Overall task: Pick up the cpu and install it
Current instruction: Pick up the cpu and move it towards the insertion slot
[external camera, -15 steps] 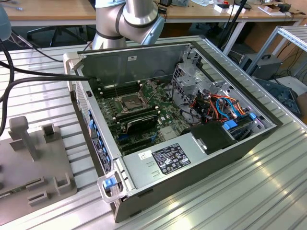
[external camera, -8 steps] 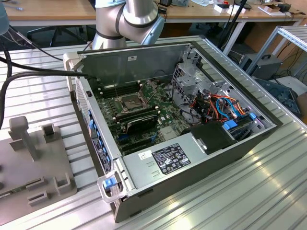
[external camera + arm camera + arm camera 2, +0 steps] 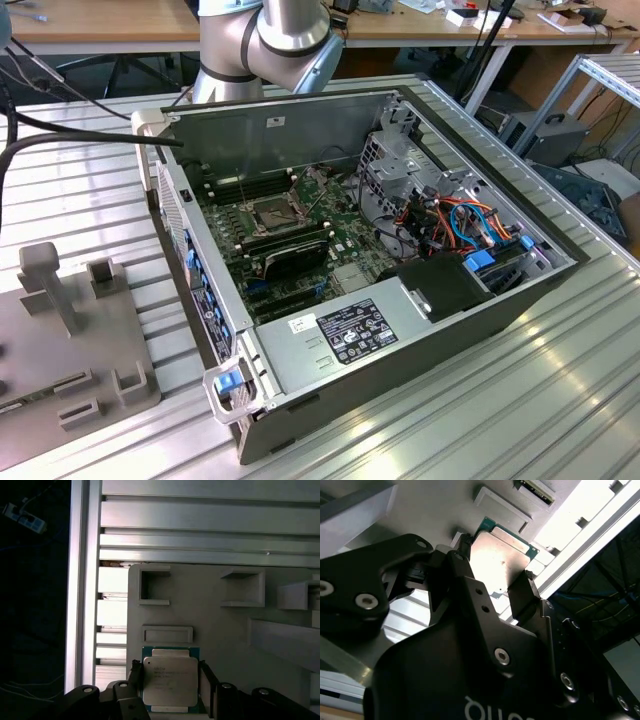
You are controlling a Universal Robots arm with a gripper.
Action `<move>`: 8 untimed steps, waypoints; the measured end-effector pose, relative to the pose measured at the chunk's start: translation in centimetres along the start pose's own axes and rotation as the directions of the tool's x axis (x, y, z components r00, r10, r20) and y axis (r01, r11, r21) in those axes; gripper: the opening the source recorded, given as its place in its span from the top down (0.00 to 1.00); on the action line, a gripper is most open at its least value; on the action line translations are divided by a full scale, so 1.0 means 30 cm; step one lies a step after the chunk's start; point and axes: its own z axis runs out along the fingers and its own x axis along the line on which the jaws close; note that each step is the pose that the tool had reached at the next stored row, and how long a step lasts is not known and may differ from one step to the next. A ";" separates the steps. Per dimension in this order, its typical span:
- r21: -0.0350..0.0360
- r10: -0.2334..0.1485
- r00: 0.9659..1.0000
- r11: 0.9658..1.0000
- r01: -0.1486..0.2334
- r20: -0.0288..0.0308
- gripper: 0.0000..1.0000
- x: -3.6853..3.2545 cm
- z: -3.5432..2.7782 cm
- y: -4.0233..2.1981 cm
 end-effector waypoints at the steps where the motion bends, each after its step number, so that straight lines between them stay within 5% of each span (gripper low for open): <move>1: 0.000 0.000 1.000 1.000 0.000 0.000 0.45 0.000 0.000 0.000; 8: 0.000 0.000 1.000 1.000 0.000 0.000 0.45 0.000 -0.008 0.000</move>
